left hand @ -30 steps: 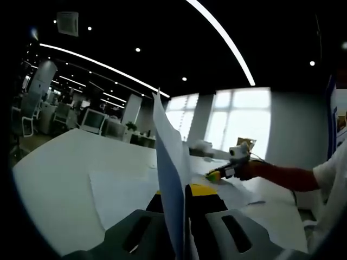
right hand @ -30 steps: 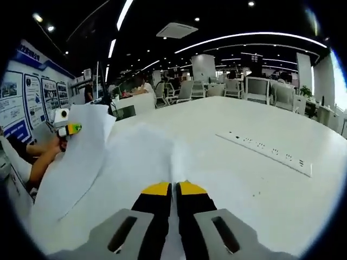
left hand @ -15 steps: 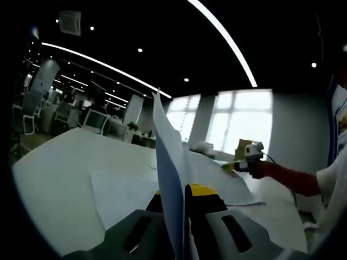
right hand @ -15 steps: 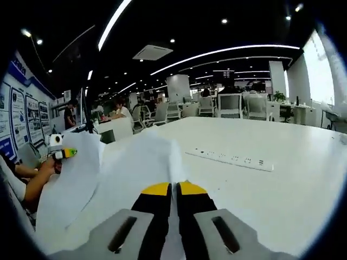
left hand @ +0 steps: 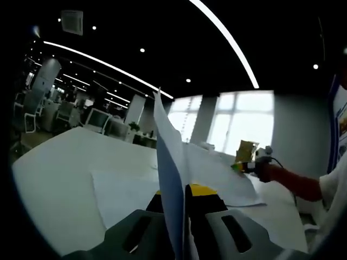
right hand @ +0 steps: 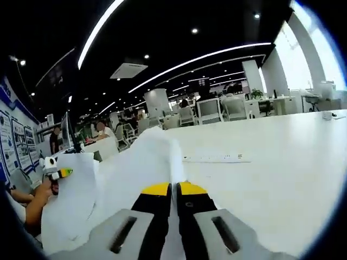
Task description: Organize the stack of printing papers by aligning and flattening the scattered papers on the table
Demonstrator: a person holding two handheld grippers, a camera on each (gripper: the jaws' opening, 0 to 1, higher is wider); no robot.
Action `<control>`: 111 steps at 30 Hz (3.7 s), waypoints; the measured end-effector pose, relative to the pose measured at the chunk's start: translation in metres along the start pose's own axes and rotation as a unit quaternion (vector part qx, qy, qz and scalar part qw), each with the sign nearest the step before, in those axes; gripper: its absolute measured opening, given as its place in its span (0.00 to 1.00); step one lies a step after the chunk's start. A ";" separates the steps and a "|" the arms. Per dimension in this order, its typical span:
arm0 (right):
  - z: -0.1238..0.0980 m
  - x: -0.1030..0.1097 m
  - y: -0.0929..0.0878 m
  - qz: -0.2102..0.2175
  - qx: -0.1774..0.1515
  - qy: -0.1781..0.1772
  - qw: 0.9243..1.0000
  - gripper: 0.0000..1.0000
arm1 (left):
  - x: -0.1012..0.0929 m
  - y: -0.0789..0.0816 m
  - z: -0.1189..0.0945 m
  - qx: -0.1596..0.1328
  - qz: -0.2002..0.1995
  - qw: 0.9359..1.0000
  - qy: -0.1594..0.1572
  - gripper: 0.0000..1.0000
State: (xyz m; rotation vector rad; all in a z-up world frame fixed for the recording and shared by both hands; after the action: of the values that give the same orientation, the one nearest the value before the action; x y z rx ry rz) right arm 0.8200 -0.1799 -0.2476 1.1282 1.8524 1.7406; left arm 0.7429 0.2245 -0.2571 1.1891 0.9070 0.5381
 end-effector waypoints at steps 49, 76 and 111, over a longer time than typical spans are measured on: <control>0.001 0.082 0.029 0.021 -0.103 0.033 0.994 0.00 | 0.009 0.002 -0.001 -0.011 -0.024 0.999 0.020 0.06; 0.023 0.118 0.038 0.020 -0.121 0.084 0.989 0.00 | 0.010 0.002 -0.001 -0.010 -0.030 0.999 0.022 0.06; 0.046 0.111 0.021 -0.021 -0.156 0.067 0.985 0.00 | 0.013 0.021 0.022 -0.072 -0.182 0.981 0.008 0.06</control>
State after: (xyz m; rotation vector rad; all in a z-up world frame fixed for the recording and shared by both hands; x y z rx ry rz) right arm 0.7916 -0.0683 -0.2076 0.8633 1.5873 2.0366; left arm 0.7705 0.2285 -0.2393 0.8621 1.0525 0.3102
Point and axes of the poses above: the point that each gripper's makers call its tool centre point, and the gripper's own axes: z roughly forward along the fingers, x roughly to its left, y roughly out of its top, the point moved 3 cm from there along -z, roughly backward along the fingers, and after that the axes turned 6 degrees about y, right-handed, at the moved point
